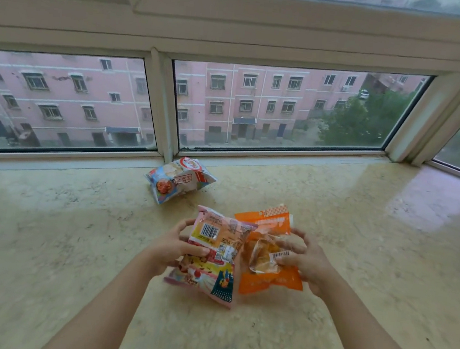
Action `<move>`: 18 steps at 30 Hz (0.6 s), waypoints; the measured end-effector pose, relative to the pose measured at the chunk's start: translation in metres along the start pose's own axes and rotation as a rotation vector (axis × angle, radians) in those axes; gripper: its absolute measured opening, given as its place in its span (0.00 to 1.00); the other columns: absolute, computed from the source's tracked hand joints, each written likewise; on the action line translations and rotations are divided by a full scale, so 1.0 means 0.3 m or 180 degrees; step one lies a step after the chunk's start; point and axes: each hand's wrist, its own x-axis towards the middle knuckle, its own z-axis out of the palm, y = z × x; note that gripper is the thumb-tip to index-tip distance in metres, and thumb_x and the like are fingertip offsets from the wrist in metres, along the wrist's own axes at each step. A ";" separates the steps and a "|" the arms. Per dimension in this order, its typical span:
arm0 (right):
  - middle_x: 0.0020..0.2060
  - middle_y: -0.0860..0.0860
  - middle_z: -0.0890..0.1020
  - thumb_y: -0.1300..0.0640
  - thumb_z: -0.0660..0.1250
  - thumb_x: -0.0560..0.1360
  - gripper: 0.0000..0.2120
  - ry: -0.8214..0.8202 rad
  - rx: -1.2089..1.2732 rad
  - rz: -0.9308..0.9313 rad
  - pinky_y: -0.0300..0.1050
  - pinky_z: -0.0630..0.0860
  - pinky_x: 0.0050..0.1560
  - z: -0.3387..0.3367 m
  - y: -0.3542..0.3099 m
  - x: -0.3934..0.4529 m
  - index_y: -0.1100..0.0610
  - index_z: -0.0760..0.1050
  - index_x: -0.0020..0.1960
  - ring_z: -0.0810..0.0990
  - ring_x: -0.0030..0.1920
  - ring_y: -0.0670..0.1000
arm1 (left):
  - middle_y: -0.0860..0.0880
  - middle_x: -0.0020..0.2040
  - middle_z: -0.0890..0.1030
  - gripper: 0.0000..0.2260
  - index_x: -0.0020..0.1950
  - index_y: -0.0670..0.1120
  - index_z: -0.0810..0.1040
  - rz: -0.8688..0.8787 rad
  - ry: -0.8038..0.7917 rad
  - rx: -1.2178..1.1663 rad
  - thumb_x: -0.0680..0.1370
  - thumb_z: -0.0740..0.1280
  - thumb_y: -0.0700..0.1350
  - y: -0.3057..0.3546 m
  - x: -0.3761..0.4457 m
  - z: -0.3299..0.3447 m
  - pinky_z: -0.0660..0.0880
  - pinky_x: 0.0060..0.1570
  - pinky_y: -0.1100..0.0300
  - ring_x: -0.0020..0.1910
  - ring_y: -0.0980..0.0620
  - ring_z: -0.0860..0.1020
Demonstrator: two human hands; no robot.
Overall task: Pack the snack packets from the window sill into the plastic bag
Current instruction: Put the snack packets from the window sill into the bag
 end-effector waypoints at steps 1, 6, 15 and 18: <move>0.51 0.52 0.83 0.77 0.69 0.67 0.35 0.0020 0.0003 -0.0055 0.51 0.81 0.35 0.006 -0.012 -0.043 0.48 0.67 0.64 0.84 0.47 0.56 | 0.48 0.48 0.85 0.33 0.65 0.57 0.68 0.0093 0.0004 -0.0071 0.67 0.78 0.37 0.004 -0.030 -0.005 0.76 0.56 0.41 0.49 0.45 0.83; 0.54 0.53 0.82 0.76 0.70 0.67 0.35 0.0188 0.0082 -0.0412 0.49 0.80 0.33 0.046 -0.146 -0.282 0.47 0.69 0.64 0.84 0.47 0.54 | 0.47 0.51 0.84 0.37 0.69 0.56 0.66 0.0532 0.0054 -0.0340 0.65 0.78 0.38 0.116 -0.230 -0.056 0.79 0.47 0.44 0.48 0.46 0.84; 0.54 0.50 0.81 0.72 0.72 0.68 0.35 0.0310 0.0252 -0.0685 0.53 0.80 0.37 0.174 -0.511 -0.775 0.46 0.65 0.65 0.83 0.48 0.54 | 0.44 0.56 0.81 0.34 0.67 0.55 0.68 0.1107 0.0157 -0.0632 0.67 0.76 0.35 0.388 -0.748 -0.240 0.80 0.38 0.52 0.50 0.46 0.83; 0.54 0.50 0.81 0.72 0.72 0.67 0.35 0.0313 0.0287 -0.0725 0.51 0.79 0.36 0.213 -0.583 -0.919 0.47 0.65 0.65 0.84 0.47 0.53 | 0.45 0.55 0.82 0.35 0.69 0.55 0.68 0.1117 0.0166 -0.0733 0.67 0.76 0.35 0.426 -0.900 -0.287 0.81 0.40 0.50 0.49 0.47 0.83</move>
